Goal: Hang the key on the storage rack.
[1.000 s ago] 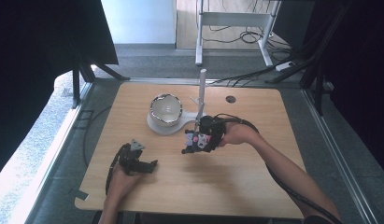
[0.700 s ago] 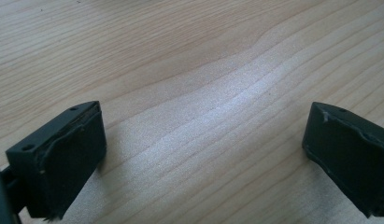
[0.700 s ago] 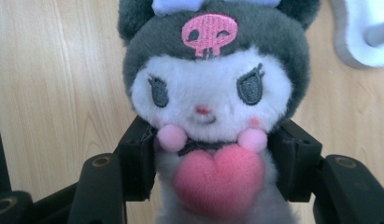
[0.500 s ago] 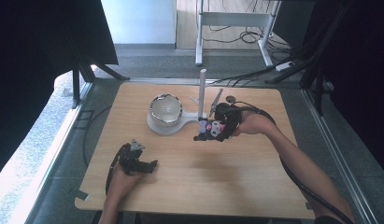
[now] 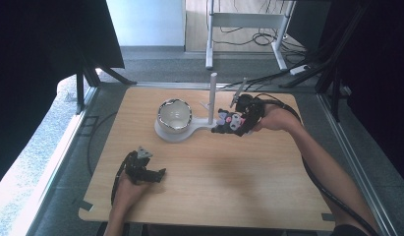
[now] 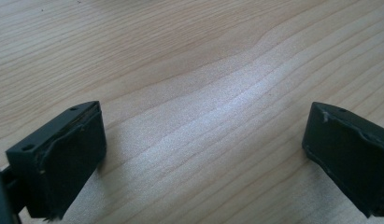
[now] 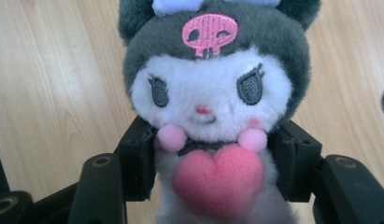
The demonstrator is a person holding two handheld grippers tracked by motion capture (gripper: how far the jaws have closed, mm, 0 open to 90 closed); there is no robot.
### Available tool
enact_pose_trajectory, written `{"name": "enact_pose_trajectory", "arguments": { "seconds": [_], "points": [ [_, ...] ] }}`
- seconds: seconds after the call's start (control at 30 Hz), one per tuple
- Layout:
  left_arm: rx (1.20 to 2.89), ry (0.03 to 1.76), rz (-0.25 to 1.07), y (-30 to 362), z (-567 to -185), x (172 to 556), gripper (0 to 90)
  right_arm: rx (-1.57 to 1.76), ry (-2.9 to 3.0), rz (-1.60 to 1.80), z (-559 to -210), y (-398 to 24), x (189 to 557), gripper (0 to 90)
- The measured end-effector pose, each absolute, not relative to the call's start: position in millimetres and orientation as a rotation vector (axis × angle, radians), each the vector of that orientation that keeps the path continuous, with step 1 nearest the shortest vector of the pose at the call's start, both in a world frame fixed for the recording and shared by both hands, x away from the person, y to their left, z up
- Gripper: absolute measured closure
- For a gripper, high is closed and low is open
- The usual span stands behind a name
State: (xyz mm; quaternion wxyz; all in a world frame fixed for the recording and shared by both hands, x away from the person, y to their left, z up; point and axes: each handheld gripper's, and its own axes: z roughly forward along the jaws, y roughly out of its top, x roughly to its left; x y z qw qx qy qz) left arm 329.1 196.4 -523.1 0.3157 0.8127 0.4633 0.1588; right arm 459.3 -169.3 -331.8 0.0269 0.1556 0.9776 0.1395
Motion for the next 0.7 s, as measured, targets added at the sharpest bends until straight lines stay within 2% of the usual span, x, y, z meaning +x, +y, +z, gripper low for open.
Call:
{"name": "enact_pose_trajectory", "arguments": {
  "seconds": [0.7],
  "points": [
    [2.142,1.222,0.416,196.4,-523.0,328.9,0.0,0.702,2.886,0.478,-286.6,-192.8,496.3,41.1]
  ]
}}
